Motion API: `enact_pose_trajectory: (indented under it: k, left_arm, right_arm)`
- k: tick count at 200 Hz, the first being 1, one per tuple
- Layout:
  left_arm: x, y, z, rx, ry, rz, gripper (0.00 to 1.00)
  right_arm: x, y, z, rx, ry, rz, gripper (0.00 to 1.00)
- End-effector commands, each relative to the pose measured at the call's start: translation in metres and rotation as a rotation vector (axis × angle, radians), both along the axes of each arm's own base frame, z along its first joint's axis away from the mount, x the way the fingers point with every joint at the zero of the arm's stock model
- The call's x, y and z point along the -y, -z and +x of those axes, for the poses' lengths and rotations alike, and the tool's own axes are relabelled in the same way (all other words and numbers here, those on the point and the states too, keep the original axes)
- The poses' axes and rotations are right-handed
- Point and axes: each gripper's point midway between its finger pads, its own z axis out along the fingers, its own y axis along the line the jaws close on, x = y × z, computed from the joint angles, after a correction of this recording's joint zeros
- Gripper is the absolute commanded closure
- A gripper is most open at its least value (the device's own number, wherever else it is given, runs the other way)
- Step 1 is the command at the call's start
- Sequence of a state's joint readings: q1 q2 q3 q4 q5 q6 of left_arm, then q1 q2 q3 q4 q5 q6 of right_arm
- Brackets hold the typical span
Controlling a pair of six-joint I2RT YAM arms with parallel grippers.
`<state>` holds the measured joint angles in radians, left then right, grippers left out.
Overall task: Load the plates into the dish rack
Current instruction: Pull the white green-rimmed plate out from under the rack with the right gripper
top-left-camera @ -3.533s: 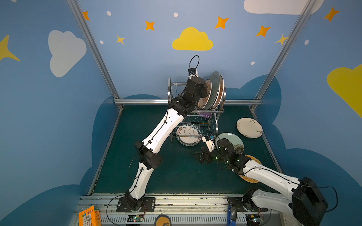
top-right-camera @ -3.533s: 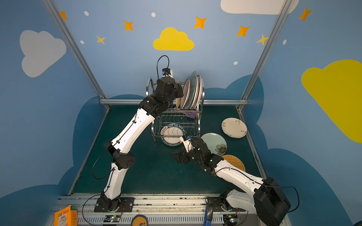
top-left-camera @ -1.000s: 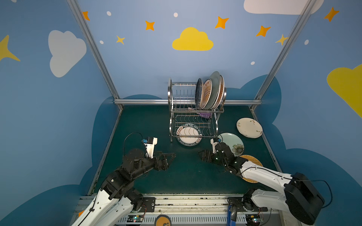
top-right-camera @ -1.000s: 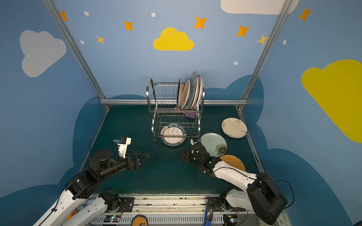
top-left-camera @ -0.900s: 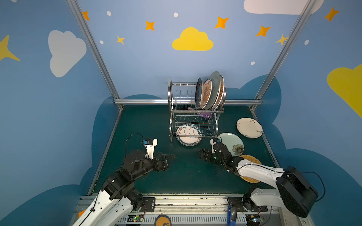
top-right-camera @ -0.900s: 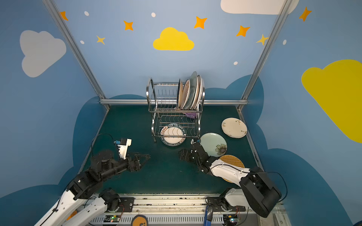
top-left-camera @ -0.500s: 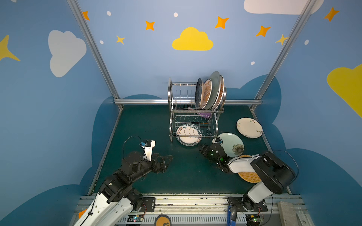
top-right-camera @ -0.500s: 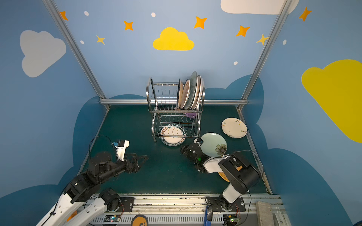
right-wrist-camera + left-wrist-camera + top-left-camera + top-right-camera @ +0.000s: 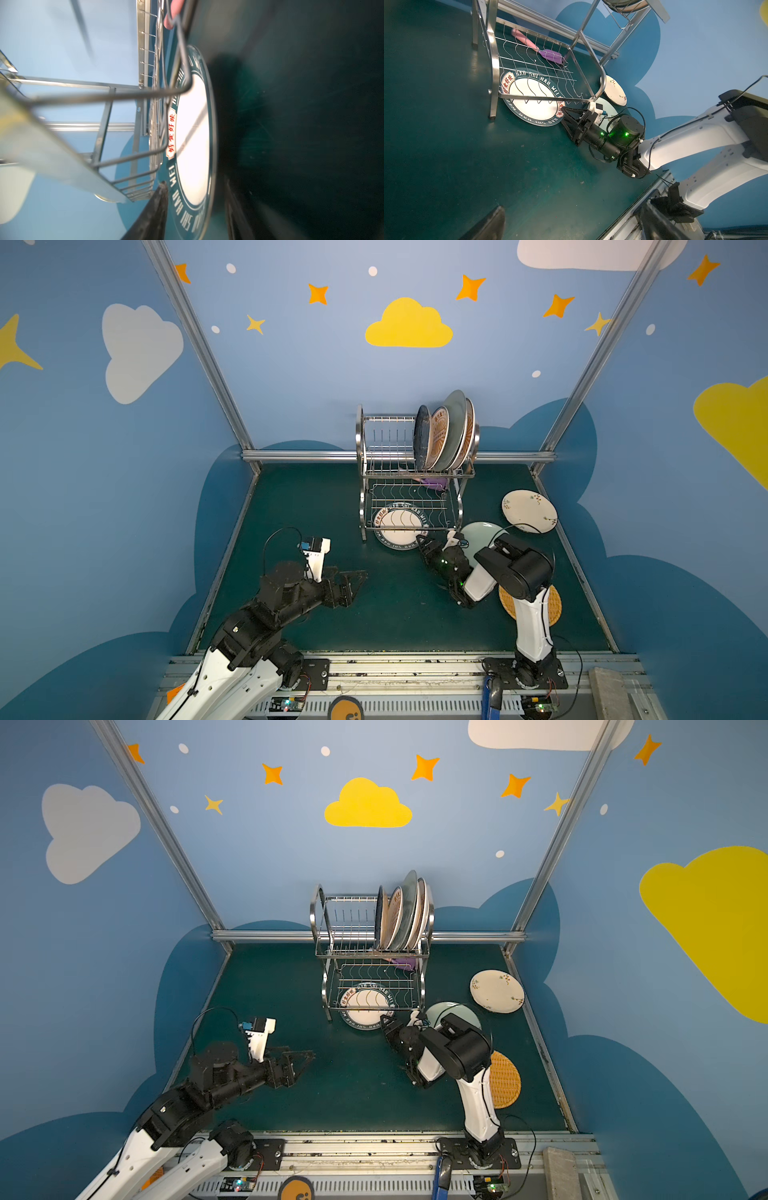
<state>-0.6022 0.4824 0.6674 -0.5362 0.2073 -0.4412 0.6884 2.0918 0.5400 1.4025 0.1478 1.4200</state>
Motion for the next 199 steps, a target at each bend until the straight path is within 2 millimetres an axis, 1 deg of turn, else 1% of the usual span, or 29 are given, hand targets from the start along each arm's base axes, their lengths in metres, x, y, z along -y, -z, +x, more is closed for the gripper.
enact_pose_trajectory:
  k: [1,30,56,82,116,158,199]
  left_arm:
    - [-0.002,-0.004,0.0,0.013,0.0,0.01,0.0]
    - [-0.002,-0.005,0.001,0.013,-0.005,0.007,0.0]
    - [-0.004,-0.005,0.002,0.014,-0.014,0.004,0.0]
    - [-0.006,-0.006,0.004,0.017,-0.031,-0.003,0.0]
    - [-0.008,-0.007,0.005,0.022,-0.039,-0.009,0.0]
    - [-0.01,-0.01,0.005,0.028,-0.047,-0.014,0.0]
    - [-0.012,-0.011,0.006,0.034,-0.054,-0.019,0.0]
  right_arm:
    - [0.011,0.053,-0.009,-0.141,0.033,-0.069,0.58]
    - [0.012,0.063,-0.01,-0.182,0.043,-0.081,0.63]
    - [0.011,0.068,-0.012,-0.213,0.042,-0.095,0.7]
    - [0.009,0.072,-0.016,-0.261,0.037,-0.138,0.72]
    - [0.009,0.073,-0.016,-0.283,0.037,-0.15,0.76]
    - [0.01,0.077,-0.019,-0.303,0.038,-0.163,0.85]
    - [0.013,0.073,-0.023,-0.319,0.039,-0.185,0.9]
